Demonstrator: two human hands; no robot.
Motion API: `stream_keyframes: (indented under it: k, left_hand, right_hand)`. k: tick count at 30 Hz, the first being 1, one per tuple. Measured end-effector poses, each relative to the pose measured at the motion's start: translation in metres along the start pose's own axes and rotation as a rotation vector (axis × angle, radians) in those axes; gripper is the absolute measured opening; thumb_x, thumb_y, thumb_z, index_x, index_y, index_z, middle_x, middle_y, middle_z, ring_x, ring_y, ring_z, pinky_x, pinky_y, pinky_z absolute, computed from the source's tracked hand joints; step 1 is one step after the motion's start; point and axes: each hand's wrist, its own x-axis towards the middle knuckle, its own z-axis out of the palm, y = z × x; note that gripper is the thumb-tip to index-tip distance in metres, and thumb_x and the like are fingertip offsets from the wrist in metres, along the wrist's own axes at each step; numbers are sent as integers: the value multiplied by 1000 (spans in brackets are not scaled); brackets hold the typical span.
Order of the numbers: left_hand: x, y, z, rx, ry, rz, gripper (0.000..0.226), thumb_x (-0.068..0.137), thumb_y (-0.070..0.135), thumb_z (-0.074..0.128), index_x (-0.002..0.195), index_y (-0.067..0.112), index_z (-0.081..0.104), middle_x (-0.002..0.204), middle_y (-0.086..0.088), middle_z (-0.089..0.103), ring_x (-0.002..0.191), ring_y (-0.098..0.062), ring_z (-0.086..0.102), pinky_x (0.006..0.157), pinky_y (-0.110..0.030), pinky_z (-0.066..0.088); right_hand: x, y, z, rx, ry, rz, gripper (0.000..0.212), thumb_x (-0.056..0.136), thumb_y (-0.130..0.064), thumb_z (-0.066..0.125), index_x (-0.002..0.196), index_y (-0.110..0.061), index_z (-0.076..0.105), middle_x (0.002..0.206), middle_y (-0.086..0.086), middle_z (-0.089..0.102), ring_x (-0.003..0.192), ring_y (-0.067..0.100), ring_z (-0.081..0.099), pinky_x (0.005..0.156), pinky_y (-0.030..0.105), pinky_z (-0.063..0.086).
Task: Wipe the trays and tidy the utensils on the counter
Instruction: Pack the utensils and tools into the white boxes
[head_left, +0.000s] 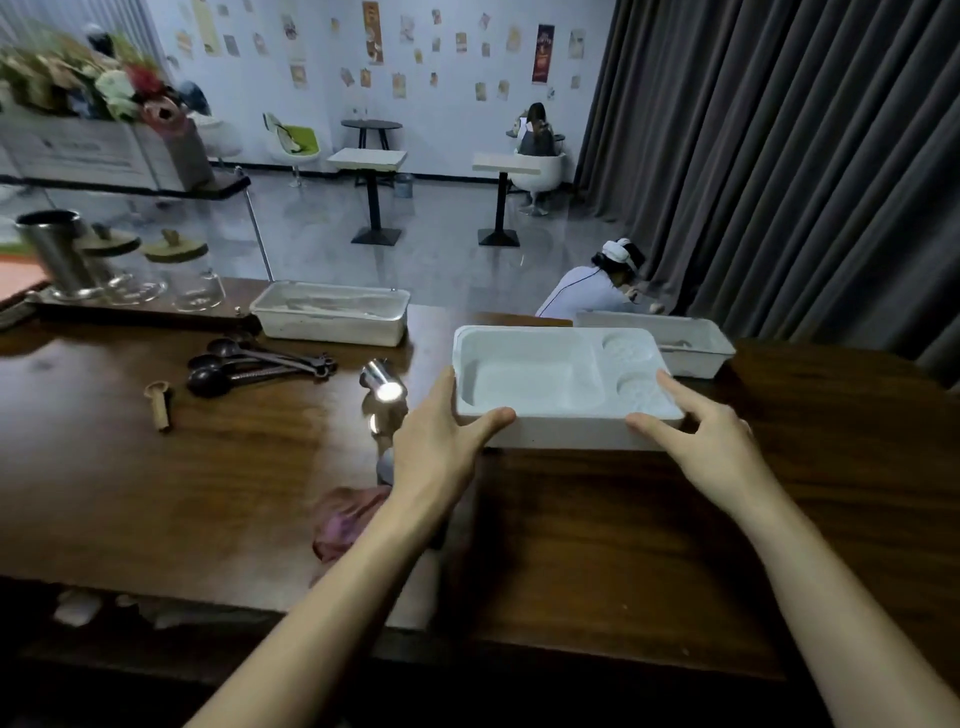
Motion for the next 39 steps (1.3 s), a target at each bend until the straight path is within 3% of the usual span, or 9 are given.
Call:
stream_keyframes:
  k: [5, 8, 11, 14, 17, 23, 31, 35, 39]
  left_hand:
    - [-61, -3, 18, -6, -14, -37, 57, 82, 54, 77, 133, 40, 55, 107, 16, 68, 90, -7, 61, 70, -28, 38]
    - [-85, -8, 21, -29, -27, -88, 55, 81, 50, 78, 130, 45, 55, 99, 22, 66, 90, -4, 61, 68, -17, 40]
    - [-98, -12, 26, -21, -37, -134, 52, 80, 50, 78, 126, 45, 56, 90, 25, 62, 91, -9, 61, 71, -28, 40]
    - [-104, -21, 32, -14, -60, -159, 51, 79, 51, 79, 125, 48, 55, 87, 30, 61, 90, -7, 61, 69, -27, 40]
    - [-106, -35, 34, -23, -72, -136, 54, 79, 52, 78, 127, 50, 52, 98, 33, 64, 95, -1, 60, 72, -13, 40]
    - [-94, -65, 27, -9, -69, -71, 81, 84, 59, 74, 152, 28, 42, 148, 15, 49, 134, -4, 44, 104, -25, 39]
    - [-79, -81, 16, -31, -116, -41, 83, 82, 68, 71, 150, 37, 37, 147, 21, 49, 132, -3, 47, 106, -32, 47]
    - [-79, -83, 18, -23, -113, 15, 80, 85, 66, 69, 152, 42, 32, 157, 24, 37, 141, -2, 40, 112, -35, 45]
    - [-77, -85, 20, 9, -110, 33, 83, 87, 64, 67, 155, 40, 27, 162, 22, 30, 144, -5, 37, 112, -34, 44]
  right_hand:
    - [-43, 42, -8, 20, -49, 29, 75, 85, -55, 72, 151, -40, 40, 157, 3, 41, 146, 31, 31, 115, 49, 32]
    - [-60, 60, -6, 33, -84, 48, 74, 85, -55, 71, 150, -39, 42, 157, 2, 42, 146, 30, 32, 116, 48, 32]
    - [-69, 73, 0, 41, -123, 77, 75, 85, -57, 71, 151, -38, 42, 156, 3, 43, 146, 30, 34, 115, 48, 34]
    - [-74, 81, 8, 27, -146, 111, 77, 84, -58, 71, 152, -38, 40, 156, 4, 43, 146, 32, 34, 114, 48, 35]
    - [-75, 85, 17, 18, -155, 123, 78, 84, -60, 70, 152, -41, 38, 156, 3, 42, 146, 32, 33, 113, 48, 36]
    - [-71, 73, 36, 1, -156, 127, 78, 85, -63, 67, 153, -43, 35, 157, 2, 41, 146, 32, 29, 114, 51, 34]
    - [-54, 47, 37, -94, -121, 109, 69, 86, -63, 64, 147, -35, 48, 158, -2, 41, 144, 28, 37, 113, 50, 35]
    - [-18, 10, 61, -123, 5, -63, 59, 92, -50, 65, 146, -31, 50, 160, -4, 36, 148, 21, 31, 118, 44, 28]
    - [22, -39, 97, 34, -108, -174, 54, 93, -42, 69, 144, -34, 54, 151, -4, 50, 144, 19, 38, 112, 34, 34]
